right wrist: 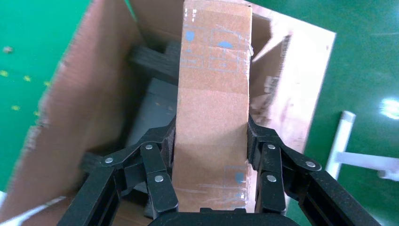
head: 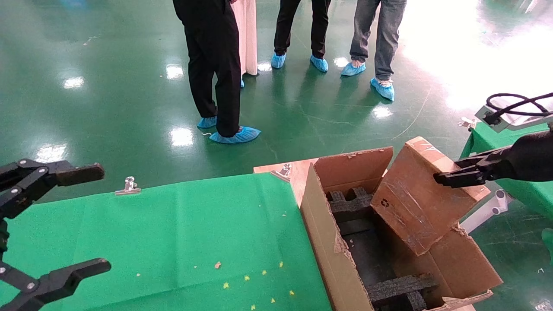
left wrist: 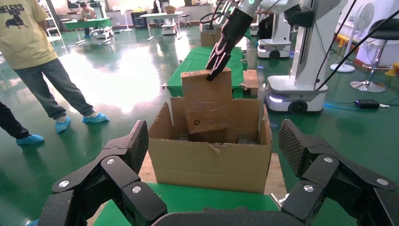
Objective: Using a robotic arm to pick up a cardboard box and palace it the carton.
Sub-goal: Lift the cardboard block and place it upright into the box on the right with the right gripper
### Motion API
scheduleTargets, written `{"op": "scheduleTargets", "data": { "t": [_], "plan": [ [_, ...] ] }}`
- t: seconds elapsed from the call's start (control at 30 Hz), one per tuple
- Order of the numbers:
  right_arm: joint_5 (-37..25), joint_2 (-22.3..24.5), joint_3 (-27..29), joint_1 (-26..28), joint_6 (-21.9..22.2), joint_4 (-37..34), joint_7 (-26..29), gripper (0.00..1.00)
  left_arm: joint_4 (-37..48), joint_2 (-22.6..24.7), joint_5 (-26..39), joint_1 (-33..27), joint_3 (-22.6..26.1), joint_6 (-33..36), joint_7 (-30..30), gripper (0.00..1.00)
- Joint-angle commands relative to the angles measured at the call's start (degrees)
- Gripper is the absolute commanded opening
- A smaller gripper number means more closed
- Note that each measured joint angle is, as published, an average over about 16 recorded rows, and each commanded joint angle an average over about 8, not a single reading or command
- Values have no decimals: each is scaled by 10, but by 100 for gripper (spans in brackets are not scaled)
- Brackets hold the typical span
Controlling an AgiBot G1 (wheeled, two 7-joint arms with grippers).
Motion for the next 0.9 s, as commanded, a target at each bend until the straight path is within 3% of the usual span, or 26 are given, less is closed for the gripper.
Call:
{"op": "scheduleTargets", "data": {
  "t": [0.03,0.43,0.9],
  "plan": [
    [4,-1,0,-3,3,-4,7,0,0,0,0,0,0,0,0,100],
    [-67,-25,-38,-21,67,42,203,0,0,0,0,0,0,0,0,100],
    [-163,-19,-65,-27,141,121,322,0,0,0,0,0,0,0,0,100]
  ]
}}
